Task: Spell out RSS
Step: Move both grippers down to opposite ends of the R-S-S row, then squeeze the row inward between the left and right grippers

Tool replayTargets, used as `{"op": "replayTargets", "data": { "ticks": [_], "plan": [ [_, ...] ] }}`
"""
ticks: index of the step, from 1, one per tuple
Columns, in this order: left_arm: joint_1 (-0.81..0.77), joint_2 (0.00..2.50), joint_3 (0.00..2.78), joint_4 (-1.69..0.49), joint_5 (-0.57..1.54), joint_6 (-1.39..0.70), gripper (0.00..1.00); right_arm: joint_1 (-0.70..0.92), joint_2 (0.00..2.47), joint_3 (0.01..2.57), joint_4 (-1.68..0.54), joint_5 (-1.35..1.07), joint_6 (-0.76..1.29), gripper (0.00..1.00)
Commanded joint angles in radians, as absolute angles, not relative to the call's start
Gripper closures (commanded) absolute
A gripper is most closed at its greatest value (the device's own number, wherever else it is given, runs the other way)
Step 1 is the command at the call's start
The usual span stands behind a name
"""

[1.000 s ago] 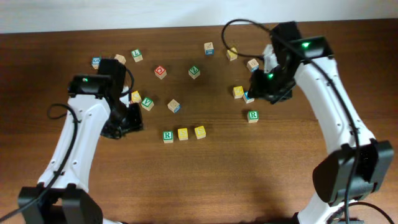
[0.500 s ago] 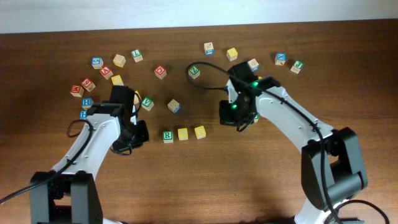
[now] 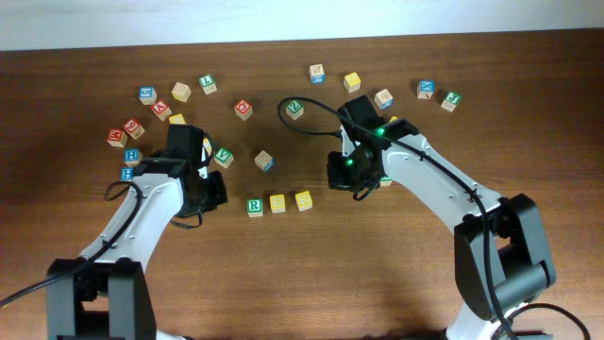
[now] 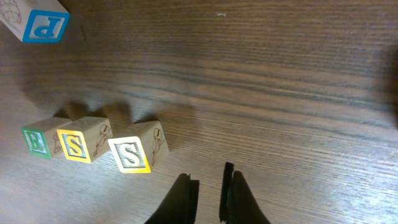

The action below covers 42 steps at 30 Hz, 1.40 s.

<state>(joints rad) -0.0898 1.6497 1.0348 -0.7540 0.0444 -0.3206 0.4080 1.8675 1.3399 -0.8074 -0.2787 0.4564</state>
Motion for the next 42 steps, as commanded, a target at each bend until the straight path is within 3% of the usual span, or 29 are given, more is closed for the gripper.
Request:
{"op": "replayTargets", "data": {
  "ticks": [1,8,26,42],
  "plan": [
    [-0.092,1.668,1.027,-0.763,0.037,-0.297,1.00,0.427,1.862,1.334,-0.796,-0.267,0.462,0.92],
    [-0.092,1.670,1.001,-0.763,0.076,-0.297,1.00,0.460,1.875,1.331,-0.777,-0.254,0.463,0.96],
    [-0.104,1.670,0.949,-0.578,0.199,-0.297,1.00,0.504,1.952,1.327,-0.731,-0.197,0.514,0.96],
    [-0.185,1.786,0.949,-0.538,0.210,-0.297,1.00,0.505,1.990,1.314,-0.725,-0.244,0.514,0.96]
  ]
}}
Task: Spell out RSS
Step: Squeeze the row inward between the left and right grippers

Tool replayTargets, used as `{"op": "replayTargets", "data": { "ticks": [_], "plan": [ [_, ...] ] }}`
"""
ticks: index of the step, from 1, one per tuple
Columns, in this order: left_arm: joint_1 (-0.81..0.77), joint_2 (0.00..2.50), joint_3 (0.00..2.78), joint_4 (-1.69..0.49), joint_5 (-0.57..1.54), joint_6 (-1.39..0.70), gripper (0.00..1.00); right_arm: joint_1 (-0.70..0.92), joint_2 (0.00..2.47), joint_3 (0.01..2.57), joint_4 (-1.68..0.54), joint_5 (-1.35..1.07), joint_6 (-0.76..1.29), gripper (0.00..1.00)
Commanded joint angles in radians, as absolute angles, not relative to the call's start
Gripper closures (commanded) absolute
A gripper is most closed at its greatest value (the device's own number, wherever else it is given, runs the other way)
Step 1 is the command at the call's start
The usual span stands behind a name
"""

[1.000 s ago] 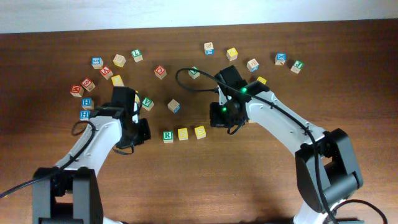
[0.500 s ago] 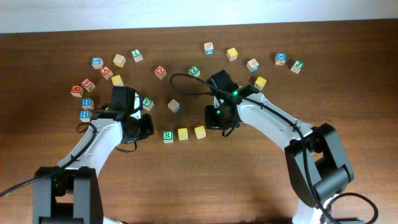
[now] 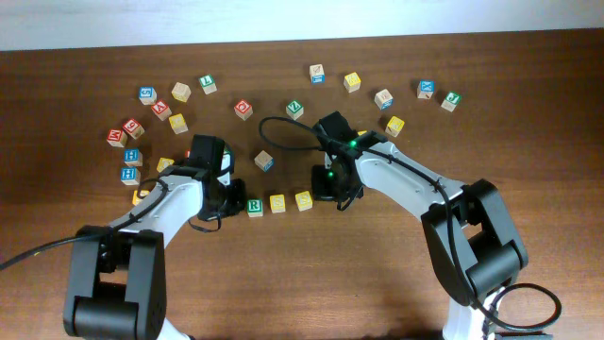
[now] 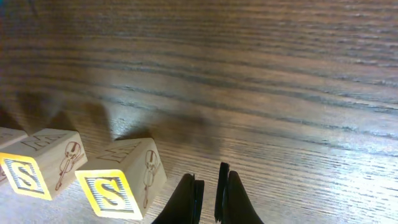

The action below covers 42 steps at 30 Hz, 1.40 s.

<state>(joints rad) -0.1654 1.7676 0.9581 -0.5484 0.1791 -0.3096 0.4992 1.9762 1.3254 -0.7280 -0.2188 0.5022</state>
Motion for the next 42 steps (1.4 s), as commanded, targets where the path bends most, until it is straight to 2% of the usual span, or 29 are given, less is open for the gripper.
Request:
{"op": "replayTargets", "data": {
  "ticks": [1,14,28,42],
  "plan": [
    [-0.195,1.786,0.949,-0.533,0.225,-0.297,1.00,0.505,1.990,1.314,-0.725,-0.244,0.514,0.96],
    [-0.224,1.786,0.949,-0.511,0.229,-0.298,1.00,0.562,1.992,1.312,-0.676,-0.245,0.514,0.96],
    [-0.224,1.786,0.949,-0.637,0.242,-0.332,1.00,0.571,2.004,1.312,-0.661,-0.228,0.514,0.96],
    [-0.224,1.786,0.949,-0.575,0.274,-0.373,1.00,0.578,2.004,1.312,-0.661,-0.239,0.514,0.96]
  ]
}}
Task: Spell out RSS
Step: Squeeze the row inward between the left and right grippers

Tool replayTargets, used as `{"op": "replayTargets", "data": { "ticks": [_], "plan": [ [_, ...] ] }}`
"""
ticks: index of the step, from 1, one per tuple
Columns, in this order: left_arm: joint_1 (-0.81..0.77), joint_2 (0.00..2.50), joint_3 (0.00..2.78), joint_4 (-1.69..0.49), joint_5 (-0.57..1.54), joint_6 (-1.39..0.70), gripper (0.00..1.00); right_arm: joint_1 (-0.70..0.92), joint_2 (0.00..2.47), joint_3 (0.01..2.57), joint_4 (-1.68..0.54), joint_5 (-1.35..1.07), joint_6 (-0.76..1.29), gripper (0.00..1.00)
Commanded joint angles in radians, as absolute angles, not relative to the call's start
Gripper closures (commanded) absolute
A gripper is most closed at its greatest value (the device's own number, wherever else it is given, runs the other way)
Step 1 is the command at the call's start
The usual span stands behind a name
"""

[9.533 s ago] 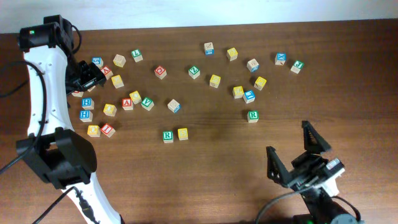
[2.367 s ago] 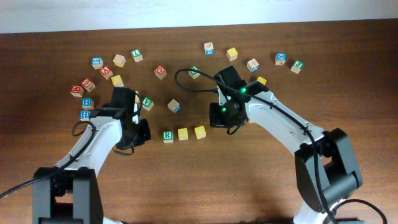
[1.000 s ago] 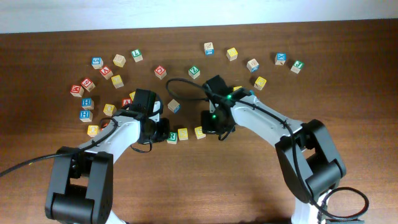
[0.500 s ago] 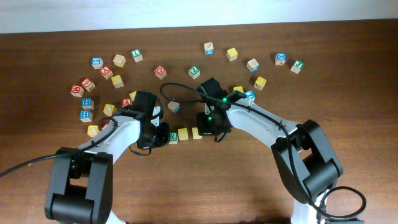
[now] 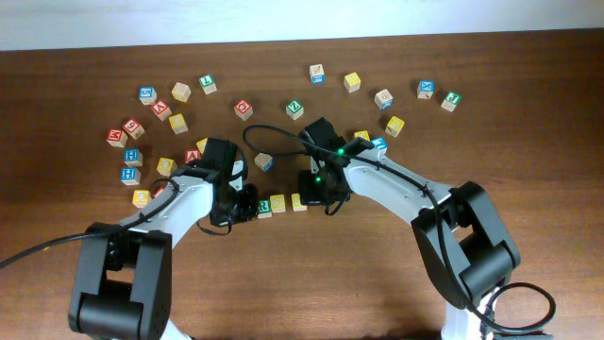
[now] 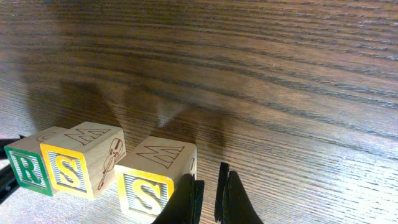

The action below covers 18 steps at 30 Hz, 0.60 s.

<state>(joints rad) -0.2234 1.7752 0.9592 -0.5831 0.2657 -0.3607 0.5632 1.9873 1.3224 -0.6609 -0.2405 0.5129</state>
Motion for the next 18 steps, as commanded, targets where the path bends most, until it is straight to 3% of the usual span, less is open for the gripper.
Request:
{"op": "replayTargets", "data": {
  "ticks": [1,18],
  "plan": [
    [-0.224,1.786,0.949,-0.574,0.274,-0.373,1.00,0.578,2.004,1.312,-0.661,-0.239,0.514,0.96],
    [-0.234,1.786,0.949,-0.493,0.278,-0.365,1.00,0.604,2.004,1.312,-0.661,-0.239,0.514,0.96]
  ]
}}
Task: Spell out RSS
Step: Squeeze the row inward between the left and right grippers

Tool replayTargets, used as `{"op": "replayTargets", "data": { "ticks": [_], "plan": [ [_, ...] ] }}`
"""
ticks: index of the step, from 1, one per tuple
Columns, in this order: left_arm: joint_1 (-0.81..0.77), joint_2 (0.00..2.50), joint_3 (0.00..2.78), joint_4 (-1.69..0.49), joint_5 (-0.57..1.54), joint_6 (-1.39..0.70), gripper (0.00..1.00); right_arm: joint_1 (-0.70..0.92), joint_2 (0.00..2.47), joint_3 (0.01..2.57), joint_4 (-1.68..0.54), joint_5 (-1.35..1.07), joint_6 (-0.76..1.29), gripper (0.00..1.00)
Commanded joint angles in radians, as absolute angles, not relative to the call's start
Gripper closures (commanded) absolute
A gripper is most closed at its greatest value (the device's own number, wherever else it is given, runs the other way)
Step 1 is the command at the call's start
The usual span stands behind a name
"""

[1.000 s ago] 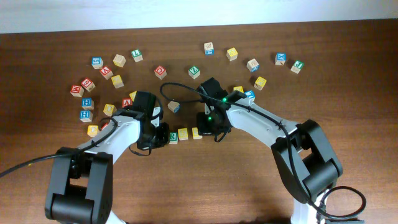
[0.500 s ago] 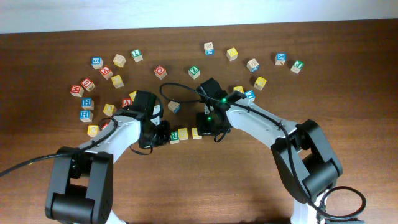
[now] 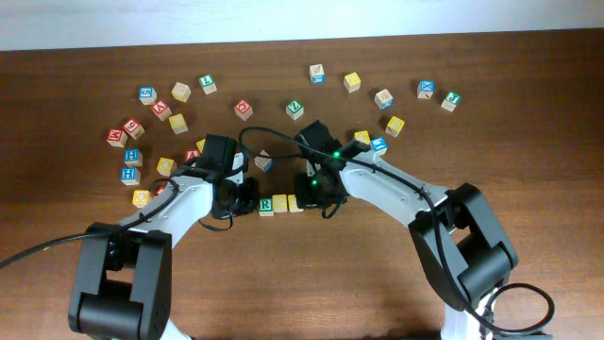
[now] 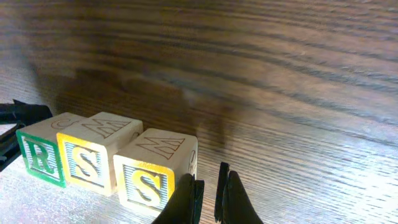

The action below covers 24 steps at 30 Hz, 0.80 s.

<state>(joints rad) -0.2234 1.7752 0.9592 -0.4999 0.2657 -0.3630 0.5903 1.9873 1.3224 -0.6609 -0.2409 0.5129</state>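
Observation:
Three blocks stand side by side in a tight row at the table's middle: a green R block point(image 3: 266, 204) point(image 4: 40, 155), a yellow S block point(image 3: 281, 203) point(image 4: 90, 163) and a second yellow S block point(image 3: 295, 202) point(image 4: 148, 184). My right gripper point(image 3: 311, 195) point(image 4: 208, 190) is shut with nothing between its fingers, and its left finger rests against the right side of the second S. My left gripper point(image 3: 241, 198) sits just left of the R. Its dark tips point(image 4: 22, 112) show at the frame edge, their state unclear.
Many loose letter blocks lie scattered across the far half of the table, among them a wooden block point(image 3: 263, 161) just behind the row and a red block point(image 3: 243, 109). Both arms' cables hang over the middle.
The second S has closed up against the first S, so the row now stands tight and straight. Both grippers have edged slightly inwards against the row's ends.
At first R, S and S lay loosely spaced, the last S askew, with both grippers well away. Then each gripper stood nearer an end of the row. Then the blocks were nearly touching, and now they stand pressed together between the two grippers.

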Motion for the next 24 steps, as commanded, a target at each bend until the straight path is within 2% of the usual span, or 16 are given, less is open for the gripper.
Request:
{"op": "replayTargets", "data": {
  "ticks": [1,6,24],
  "plan": [
    [-0.241,1.786,0.949,-0.490,0.278,-0.366,1.00,0.604,2.004,1.312,-0.661,-0.239,0.514,0.96],
    [-0.281,1.786,0.949,-0.478,0.277,-0.365,1.00,0.604,2.004,1.312,-0.661,-0.241,0.517,0.96],
    [-0.274,1.785,0.957,-0.492,0.266,-0.320,1.00,0.566,2.004,1.312,-0.658,-0.251,0.580,0.96]
  ]
}}
